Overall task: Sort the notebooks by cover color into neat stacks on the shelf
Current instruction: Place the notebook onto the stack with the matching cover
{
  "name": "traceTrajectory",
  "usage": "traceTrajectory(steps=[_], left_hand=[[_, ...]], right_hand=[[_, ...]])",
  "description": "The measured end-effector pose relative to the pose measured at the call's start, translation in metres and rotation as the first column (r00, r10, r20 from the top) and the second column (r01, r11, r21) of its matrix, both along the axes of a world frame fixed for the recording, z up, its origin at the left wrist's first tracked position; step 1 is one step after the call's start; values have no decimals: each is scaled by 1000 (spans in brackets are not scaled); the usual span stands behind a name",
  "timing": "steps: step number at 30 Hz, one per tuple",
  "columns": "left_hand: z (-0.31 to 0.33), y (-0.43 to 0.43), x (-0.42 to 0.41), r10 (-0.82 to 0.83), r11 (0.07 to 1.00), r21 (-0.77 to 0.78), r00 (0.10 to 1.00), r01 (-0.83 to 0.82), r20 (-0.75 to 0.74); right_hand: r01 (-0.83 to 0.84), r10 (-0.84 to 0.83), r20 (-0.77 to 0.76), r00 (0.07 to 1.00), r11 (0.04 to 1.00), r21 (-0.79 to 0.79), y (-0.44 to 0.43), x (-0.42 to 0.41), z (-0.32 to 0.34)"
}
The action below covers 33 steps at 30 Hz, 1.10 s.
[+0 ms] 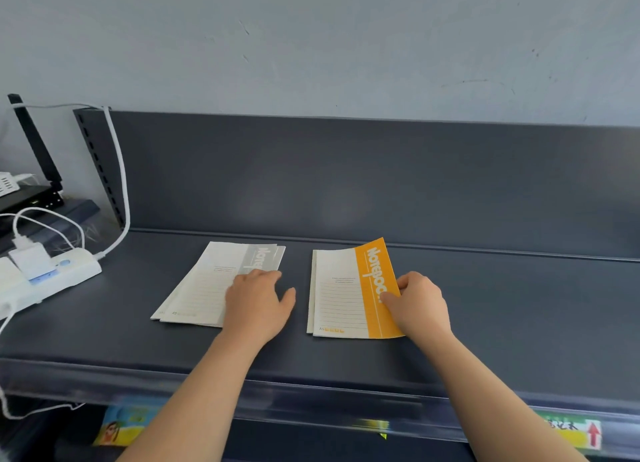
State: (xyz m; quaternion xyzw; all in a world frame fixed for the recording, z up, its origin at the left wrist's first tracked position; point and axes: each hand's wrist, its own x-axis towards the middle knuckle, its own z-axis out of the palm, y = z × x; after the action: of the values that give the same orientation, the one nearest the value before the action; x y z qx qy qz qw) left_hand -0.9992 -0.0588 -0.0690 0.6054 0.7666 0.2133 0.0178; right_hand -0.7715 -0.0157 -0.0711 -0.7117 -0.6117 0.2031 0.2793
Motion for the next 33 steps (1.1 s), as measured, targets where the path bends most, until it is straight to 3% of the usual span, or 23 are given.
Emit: traceTrajectory(steps=[2,4,12,21,33], left_hand=[[1,-1,15,-77,997,16,981,76,180],[2,-2,27,-139,990,10,954,141,264],[2,5,43,-217,976,29,964,215,155],[4,10,40,-212,977,13,958,213,195],[41,-19,80,-272,959,87,962,269,22]], right_hand=[[9,-9,49,999,1000,6,-1,0,-1],[13,-13,67,998,1000,6,-1,1,-3],[-5,15,190,982,999,-50,7,2,-2],[-59,65,264,962,998,-28,3,-1,1],[-165,98,339,936,971,174,-44,52,31]])
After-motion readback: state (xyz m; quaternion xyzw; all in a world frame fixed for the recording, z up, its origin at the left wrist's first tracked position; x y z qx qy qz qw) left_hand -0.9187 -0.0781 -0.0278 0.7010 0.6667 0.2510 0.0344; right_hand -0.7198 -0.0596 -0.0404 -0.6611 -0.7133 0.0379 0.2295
